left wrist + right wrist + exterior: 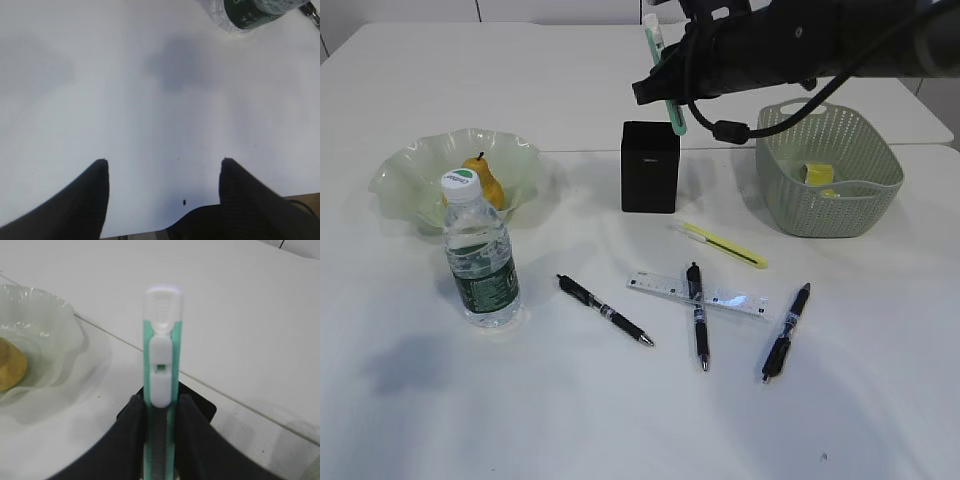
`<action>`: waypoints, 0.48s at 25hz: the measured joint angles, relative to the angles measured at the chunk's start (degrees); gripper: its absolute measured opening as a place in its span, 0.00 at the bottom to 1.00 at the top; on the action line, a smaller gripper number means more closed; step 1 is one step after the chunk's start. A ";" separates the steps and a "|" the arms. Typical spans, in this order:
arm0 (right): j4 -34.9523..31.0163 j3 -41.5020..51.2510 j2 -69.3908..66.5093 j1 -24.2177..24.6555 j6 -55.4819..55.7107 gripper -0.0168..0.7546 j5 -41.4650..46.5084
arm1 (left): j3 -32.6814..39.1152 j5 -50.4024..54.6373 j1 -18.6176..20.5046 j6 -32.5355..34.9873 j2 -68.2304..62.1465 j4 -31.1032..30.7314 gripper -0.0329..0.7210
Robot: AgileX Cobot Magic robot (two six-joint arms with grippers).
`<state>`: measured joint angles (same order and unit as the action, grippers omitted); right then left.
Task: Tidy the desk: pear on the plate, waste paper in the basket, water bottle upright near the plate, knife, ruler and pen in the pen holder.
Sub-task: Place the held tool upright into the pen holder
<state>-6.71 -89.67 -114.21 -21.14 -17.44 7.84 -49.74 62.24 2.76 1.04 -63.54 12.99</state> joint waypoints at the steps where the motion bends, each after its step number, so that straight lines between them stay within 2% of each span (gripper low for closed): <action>1: -0.26 0.00 -0.79 0.00 0.00 0.19 -1.39 | 0.00 0.00 0.00 0.00 0.00 0.00 0.69; 6: -4.41 0.00 -4.61 0.32 0.41 0.19 -8.88 | 0.00 0.00 0.00 0.00 0.00 0.00 0.69; 12: -5.12 -1.42 -8.84 0.32 3.27 0.19 -16.25 | 0.00 0.00 0.00 0.00 0.00 0.00 0.69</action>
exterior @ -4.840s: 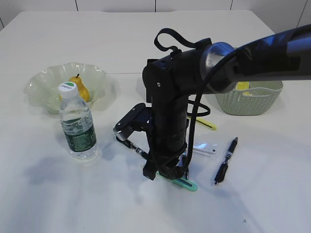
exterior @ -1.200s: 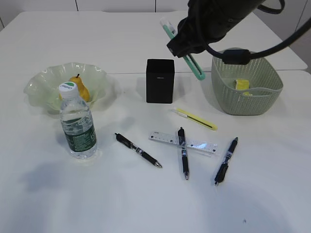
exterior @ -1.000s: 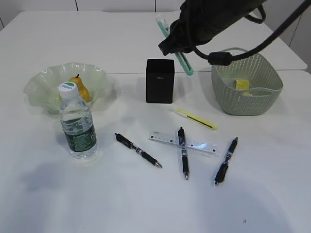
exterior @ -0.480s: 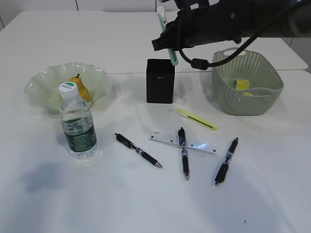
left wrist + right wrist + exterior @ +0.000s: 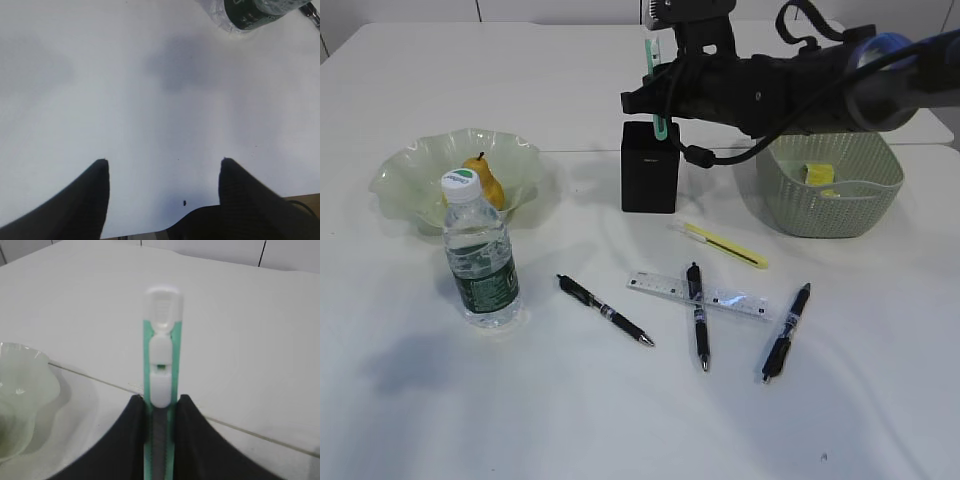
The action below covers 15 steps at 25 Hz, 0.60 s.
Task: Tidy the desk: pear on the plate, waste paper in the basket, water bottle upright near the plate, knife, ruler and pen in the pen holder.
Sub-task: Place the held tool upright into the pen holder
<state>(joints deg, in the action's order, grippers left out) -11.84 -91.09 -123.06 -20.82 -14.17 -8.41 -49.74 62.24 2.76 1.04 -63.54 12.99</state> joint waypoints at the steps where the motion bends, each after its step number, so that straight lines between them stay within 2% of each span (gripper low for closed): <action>1: 0.00 -0.43 -0.50 0.00 0.27 0.19 -0.83 | 0.00 0.00 0.00 0.00 0.00 0.00 0.69; 7: 0.00 -3.98 -4.37 0.60 0.90 0.19 -3.45 | 0.00 0.00 0.00 0.00 0.00 0.00 0.68; 15: 0.00 -4.14 -7.77 1.33 3.30 0.19 -6.41 | 0.00 -0.10 0.00 0.00 0.00 0.00 0.68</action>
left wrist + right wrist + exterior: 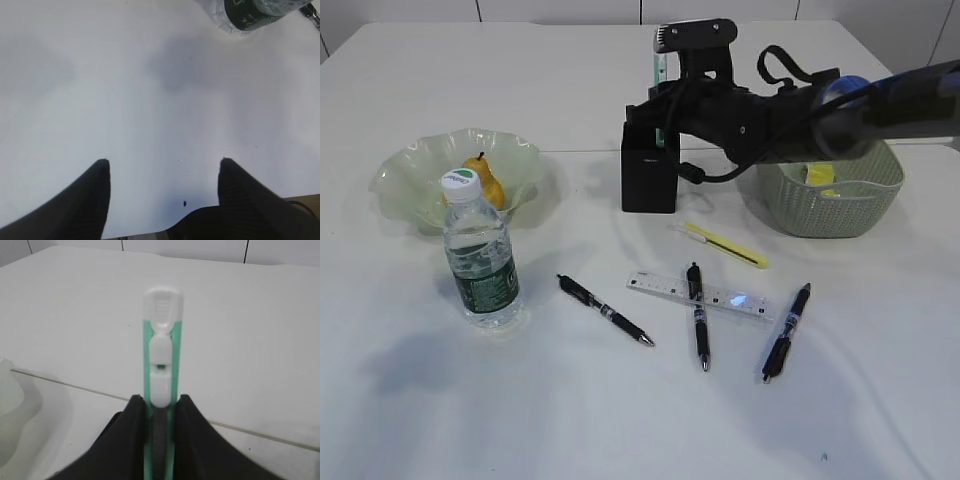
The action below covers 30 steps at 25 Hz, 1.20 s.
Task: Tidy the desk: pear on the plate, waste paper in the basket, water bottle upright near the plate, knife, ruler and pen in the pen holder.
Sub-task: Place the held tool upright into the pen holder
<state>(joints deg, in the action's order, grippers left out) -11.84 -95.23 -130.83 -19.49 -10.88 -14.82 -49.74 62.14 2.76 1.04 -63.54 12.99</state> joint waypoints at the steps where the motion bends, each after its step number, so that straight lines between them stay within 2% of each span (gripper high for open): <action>1: 0.10 0.00 -0.37 0.00 -0.02 0.19 0.00 | 0.00 0.00 0.00 0.00 0.00 0.00 0.68; 4: 0.10 0.00 -0.58 0.00 0.21 0.23 -0.03 | 0.00 0.00 0.00 0.00 0.00 0.00 0.68; 10: 0.22 0.00 -0.62 0.00 0.71 0.43 -0.40 | 0.00 0.00 0.00 0.00 0.00 0.00 0.68; 17: 0.35 0.00 0.52 0.00 1.05 0.46 2.52 | 0.00 0.00 0.00 0.00 0.00 0.00 0.67; 24: 2.50 0.00 7.30 0.00 1.05 0.46 16.57 | 0.00 0.00 0.00 0.00 0.00 0.00 0.67; 30: 4.36 0.00 14.21 0.00 1.05 0.46 35.35 | 0.00 0.00 0.00 0.00 0.00 0.00 0.67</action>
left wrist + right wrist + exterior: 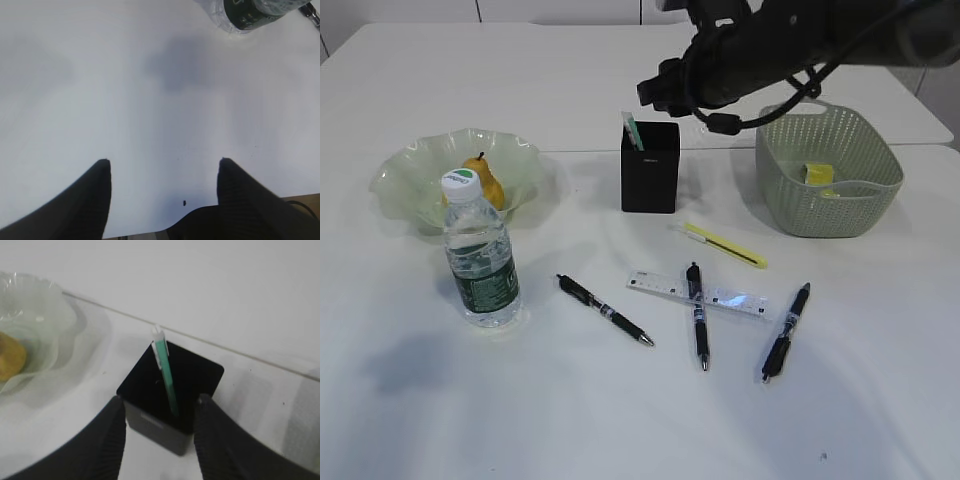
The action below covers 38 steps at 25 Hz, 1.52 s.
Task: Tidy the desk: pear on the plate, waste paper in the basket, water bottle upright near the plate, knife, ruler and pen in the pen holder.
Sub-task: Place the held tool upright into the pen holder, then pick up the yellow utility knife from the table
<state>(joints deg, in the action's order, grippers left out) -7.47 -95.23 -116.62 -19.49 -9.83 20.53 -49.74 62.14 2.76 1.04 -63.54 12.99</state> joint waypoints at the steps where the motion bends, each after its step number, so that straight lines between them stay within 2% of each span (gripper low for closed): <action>1: 0.94 0.00 1.05 0.00 0.00 0.46 2.80 | 0.00 0.00 0.00 0.00 0.00 0.00 0.67; 6: 7.84 -0.68 5.14 0.00 0.00 0.46 20.20 | 0.00 0.00 0.00 0.00 0.00 0.00 0.67; 13: 12.04 -1.05 5.66 0.00 0.00 0.46 33.13 | 0.00 -0.47 0.00 0.00 0.00 0.00 0.66; 17: 13.19 -1.05 5.66 0.00 0.39 0.46 34.90 | 0.00 -1.95 0.00 0.00 0.00 0.00 0.66; 26: 22.88 -1.09 5.66 0.00 5.99 0.46 32.95 | 0.00 -4.42 0.00 0.00 0.00 0.00 0.65; 35: 23.26 -6.42 1.67 0.00 -2.40 0.46 36.54 | 0.00 -6.93 0.00 0.00 0.00 0.00 0.65; 38: 21.37 -9.60 -1.77 0.00 -5.12 0.46 37.35 | 0.00 -7.25 0.00 0.00 0.00 0.00 0.65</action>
<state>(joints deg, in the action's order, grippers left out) 13.89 -104.84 -118.39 -19.49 -14.95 57.88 -49.74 54.89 2.76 1.04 -63.54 12.99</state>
